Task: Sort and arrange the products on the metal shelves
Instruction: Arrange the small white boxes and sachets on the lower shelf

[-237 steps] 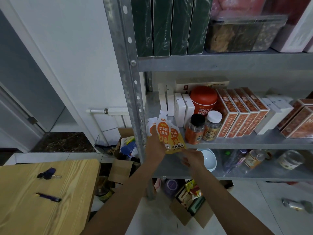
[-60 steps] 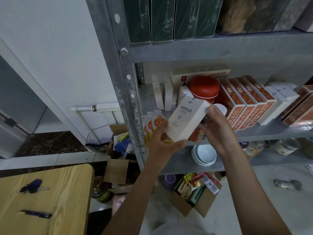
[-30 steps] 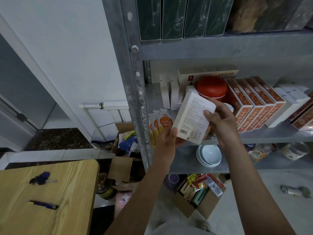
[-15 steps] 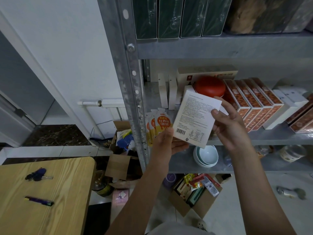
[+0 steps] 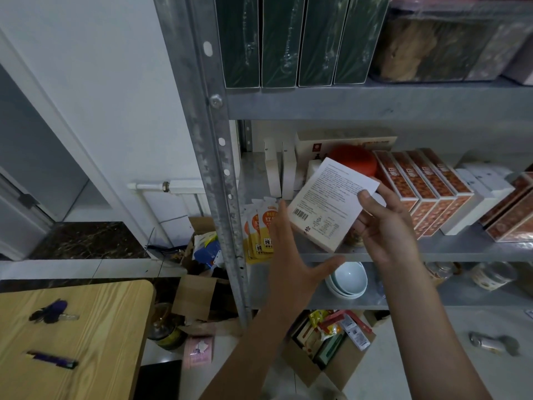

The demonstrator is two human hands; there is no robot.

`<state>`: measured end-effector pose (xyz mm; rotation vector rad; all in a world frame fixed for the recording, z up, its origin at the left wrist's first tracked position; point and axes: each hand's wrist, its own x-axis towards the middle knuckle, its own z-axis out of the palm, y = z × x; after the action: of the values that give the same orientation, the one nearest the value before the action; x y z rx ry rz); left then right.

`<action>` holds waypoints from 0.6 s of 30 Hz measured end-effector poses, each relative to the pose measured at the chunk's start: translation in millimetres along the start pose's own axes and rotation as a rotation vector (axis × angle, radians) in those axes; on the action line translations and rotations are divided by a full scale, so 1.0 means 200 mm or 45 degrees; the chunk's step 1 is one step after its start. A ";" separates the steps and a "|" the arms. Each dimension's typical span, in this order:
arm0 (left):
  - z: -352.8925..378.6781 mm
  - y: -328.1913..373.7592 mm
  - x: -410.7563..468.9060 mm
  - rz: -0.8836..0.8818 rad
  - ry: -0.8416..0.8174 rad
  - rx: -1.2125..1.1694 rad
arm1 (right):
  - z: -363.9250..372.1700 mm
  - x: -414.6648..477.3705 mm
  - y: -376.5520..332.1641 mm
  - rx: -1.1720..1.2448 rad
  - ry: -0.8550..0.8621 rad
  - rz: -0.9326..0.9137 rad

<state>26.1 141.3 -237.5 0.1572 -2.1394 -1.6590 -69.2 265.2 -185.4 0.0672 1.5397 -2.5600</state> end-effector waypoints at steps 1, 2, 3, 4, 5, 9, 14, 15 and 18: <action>0.00 0.01 0.00 -0.029 0.023 -0.040 | 0.00 0.00 0.00 -0.007 -0.004 0.005; -0.01 0.01 0.01 -0.043 0.052 -0.065 | 0.01 -0.01 0.00 -0.016 -0.012 0.007; -0.02 0.02 0.01 -0.036 0.087 -0.064 | 0.01 -0.01 0.00 -0.027 -0.023 0.005; -0.03 0.02 0.02 -0.021 0.117 -0.050 | 0.01 -0.01 0.00 -0.042 -0.041 -0.002; -0.04 0.01 0.02 -0.015 0.136 -0.046 | 0.00 -0.01 -0.01 -0.060 -0.067 -0.011; -0.07 -0.02 0.01 -0.086 0.163 -0.161 | -0.05 0.03 -0.02 -0.159 -0.271 -0.068; -0.11 -0.01 0.03 -0.165 0.137 -0.401 | -0.15 0.08 -0.08 -0.459 -0.837 -0.271; -0.12 0.00 0.03 -0.175 0.105 -0.420 | -0.15 0.09 -0.10 -0.548 -0.890 -0.272; -0.14 0.03 0.04 -0.293 -0.066 -0.522 | -0.14 0.13 -0.13 -0.818 -0.852 -0.238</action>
<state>29.6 115.4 -225.0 0.2444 -1.8209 -2.2164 -99.3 299.2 -177.9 -0.9272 1.9926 -1.7557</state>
